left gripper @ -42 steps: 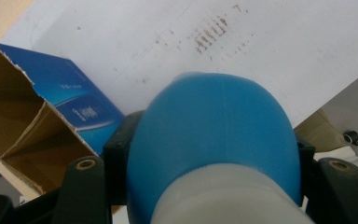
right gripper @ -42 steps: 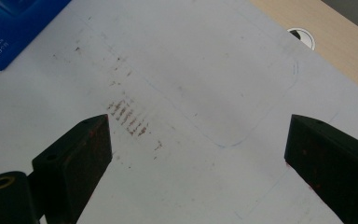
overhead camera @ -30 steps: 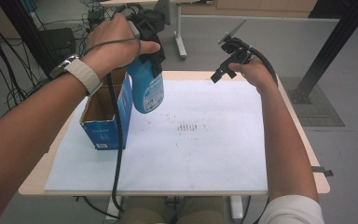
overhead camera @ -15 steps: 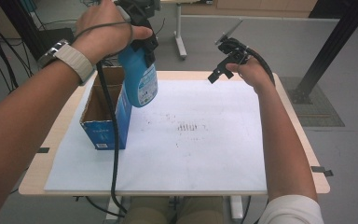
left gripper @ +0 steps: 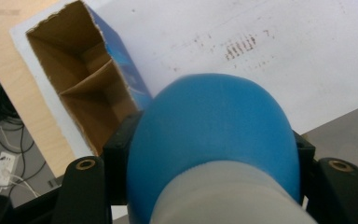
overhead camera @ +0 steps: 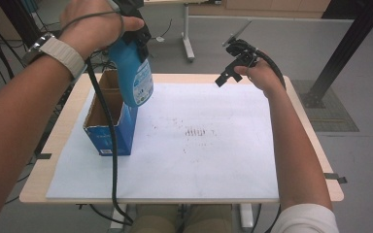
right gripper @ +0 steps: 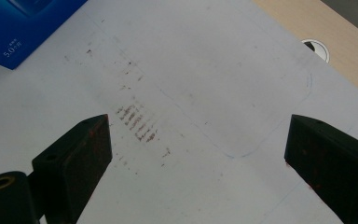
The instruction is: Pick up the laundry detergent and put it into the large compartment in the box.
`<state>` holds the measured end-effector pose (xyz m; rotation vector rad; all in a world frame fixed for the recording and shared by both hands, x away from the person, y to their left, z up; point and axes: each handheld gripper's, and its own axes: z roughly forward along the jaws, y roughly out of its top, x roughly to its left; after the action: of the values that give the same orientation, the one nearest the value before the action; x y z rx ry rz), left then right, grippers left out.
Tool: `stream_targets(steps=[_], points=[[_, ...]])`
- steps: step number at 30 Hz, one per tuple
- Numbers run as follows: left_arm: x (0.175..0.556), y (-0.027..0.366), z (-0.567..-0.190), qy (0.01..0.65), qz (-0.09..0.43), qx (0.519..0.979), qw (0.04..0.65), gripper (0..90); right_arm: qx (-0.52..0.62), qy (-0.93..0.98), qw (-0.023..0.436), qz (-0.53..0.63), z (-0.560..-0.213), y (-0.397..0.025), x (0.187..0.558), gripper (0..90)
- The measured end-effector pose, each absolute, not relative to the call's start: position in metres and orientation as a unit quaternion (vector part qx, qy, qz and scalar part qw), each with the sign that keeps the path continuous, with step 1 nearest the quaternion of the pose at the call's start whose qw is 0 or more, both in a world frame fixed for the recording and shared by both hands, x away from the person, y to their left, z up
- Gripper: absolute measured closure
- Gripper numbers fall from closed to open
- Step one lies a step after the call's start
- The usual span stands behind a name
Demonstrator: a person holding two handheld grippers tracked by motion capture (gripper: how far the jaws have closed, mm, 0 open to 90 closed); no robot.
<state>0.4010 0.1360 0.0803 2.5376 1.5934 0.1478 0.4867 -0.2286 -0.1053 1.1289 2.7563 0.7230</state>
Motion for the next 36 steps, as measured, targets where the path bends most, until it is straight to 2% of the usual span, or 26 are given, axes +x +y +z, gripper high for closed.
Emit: stream_targets(steps=[36], points=[[0.412, 0.204, 0.081, 0.633, 0.050, 0.769, 0.075, 39.2, 0.367, 0.898, 0.033, 0.239, -0.106, -0.231, 0.487, 7.3]])
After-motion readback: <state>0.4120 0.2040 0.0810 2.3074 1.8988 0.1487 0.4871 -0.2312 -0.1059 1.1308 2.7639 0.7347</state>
